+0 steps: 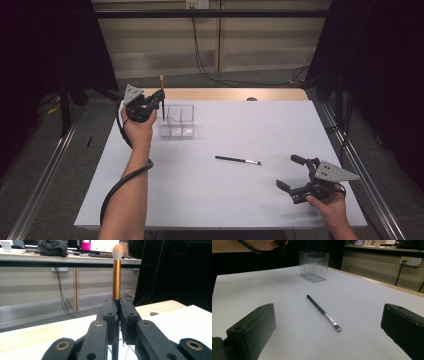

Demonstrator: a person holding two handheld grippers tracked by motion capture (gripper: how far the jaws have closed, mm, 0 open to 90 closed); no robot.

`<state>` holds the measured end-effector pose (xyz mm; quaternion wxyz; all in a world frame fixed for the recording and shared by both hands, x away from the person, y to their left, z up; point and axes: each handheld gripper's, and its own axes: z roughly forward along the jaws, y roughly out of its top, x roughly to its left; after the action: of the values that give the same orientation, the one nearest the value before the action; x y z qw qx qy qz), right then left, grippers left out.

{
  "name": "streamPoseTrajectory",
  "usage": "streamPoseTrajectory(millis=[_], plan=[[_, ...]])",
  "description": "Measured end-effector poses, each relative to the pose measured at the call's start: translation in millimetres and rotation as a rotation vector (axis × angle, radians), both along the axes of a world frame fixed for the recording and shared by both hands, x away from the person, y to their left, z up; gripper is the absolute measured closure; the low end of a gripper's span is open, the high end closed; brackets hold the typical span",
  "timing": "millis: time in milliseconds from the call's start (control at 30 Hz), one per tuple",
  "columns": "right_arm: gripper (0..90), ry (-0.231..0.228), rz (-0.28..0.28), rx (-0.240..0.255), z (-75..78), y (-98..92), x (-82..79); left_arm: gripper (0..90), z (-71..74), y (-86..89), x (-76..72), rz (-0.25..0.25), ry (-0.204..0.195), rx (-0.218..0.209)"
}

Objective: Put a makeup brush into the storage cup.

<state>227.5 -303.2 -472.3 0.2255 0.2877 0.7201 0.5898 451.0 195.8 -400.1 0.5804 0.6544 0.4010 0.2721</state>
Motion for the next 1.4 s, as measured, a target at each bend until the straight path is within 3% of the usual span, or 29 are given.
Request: streamPoseTrajectory(millis=[867,1000,1100,1233,1400], plan=[[0.0,-0.001,0.001,0.001,-0.1,0.3,0.0,83.7,-4.6,0.9,-2.2,-0.01,0.024,-0.015],[0.0,0.001,0.002,0.0,-0.1,0.7,-0.2,83.2,-6.0,1.3,-3.2,-0.02,0.042,-0.021],[0.0,0.0,0.004,0.0,-0.1,0.8,-0.1,79.3,-6.6,1.4,-3.7,-0.031,0.056,-0.031],[0.0,0.002,0.003,-0.001,-0.1,0.9,-0.2,68.0,-6.2,1.6,-5.9,-0.047,0.067,-0.01],[0.0,0.002,0.006,-0.003,-0.2,2.1,0.0,58.3,-6.3,4.7,-9.8,-0.049,0.068,-0.025]])
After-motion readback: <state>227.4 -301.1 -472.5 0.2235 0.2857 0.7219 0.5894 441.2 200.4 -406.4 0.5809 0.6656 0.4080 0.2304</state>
